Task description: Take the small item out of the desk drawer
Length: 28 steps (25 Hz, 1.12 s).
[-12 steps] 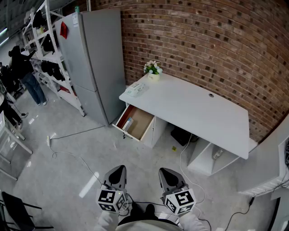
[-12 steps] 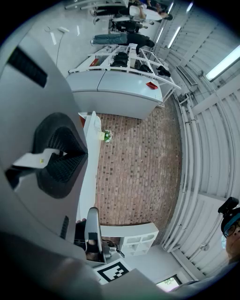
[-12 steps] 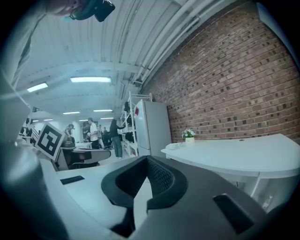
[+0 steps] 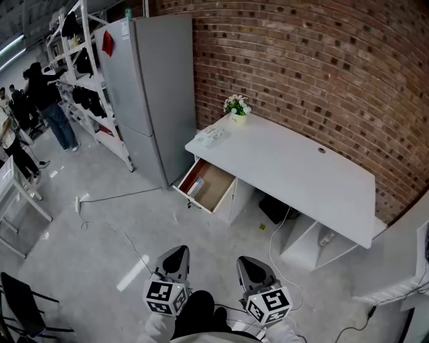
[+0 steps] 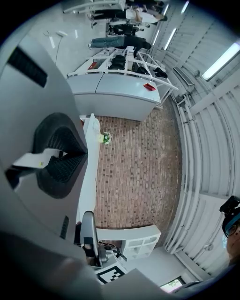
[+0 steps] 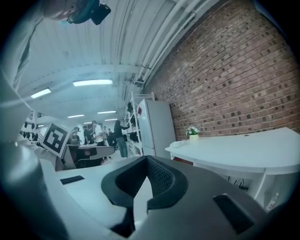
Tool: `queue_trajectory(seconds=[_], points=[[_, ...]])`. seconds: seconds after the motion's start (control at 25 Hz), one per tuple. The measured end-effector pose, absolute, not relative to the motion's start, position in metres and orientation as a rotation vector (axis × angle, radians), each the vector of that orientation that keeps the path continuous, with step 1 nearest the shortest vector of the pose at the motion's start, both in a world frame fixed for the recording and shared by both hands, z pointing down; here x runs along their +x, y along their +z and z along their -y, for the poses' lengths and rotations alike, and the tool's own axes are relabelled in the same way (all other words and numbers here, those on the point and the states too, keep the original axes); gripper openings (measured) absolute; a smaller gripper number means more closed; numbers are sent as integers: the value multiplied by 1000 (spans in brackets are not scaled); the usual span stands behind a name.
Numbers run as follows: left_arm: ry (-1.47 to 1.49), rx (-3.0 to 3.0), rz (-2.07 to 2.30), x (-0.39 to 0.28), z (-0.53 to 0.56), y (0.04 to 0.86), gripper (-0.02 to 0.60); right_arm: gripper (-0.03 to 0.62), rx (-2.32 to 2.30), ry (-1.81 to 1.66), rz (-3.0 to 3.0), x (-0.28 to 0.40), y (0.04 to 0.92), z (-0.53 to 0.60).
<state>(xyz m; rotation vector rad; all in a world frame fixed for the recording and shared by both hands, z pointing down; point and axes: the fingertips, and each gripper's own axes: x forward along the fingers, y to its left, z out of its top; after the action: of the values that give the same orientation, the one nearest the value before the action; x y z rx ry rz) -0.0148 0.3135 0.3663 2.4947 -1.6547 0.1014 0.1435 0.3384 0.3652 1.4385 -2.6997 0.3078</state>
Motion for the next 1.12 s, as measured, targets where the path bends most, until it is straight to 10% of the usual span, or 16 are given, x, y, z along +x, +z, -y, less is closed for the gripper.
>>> queue_trajectory(seconds=[1.12], points=[[187, 2459, 1573, -35, -154, 411, 87, 26, 1431, 335, 2663, 114, 382, -191]])
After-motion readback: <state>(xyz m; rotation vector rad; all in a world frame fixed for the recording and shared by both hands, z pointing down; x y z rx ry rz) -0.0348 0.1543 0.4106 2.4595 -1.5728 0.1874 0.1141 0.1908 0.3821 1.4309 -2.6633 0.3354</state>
